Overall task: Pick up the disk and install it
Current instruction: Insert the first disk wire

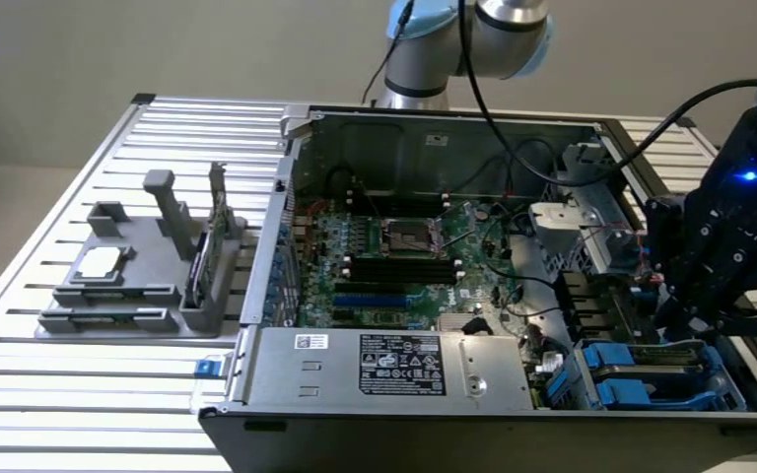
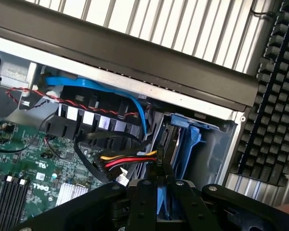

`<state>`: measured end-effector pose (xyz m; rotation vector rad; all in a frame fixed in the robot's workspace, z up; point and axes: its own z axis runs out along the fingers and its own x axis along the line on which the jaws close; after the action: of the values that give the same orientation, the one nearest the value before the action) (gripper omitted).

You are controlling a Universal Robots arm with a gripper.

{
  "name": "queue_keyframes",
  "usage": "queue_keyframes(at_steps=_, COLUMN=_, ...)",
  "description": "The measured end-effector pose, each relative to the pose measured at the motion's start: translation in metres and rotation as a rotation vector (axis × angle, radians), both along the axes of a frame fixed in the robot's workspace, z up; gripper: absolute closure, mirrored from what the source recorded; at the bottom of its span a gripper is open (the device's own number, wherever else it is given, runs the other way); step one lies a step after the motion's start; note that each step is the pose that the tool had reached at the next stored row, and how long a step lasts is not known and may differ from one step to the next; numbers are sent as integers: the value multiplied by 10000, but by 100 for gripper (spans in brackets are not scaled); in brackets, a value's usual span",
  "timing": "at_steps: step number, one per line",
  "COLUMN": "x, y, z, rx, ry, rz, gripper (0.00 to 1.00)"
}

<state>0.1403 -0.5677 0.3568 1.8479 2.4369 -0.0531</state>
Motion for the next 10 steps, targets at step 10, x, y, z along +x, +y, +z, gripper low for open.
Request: queue_keyframes(at_steps=10, x=38, y=4, z=-66, rx=-60, ry=26, rz=-893, gripper=83)
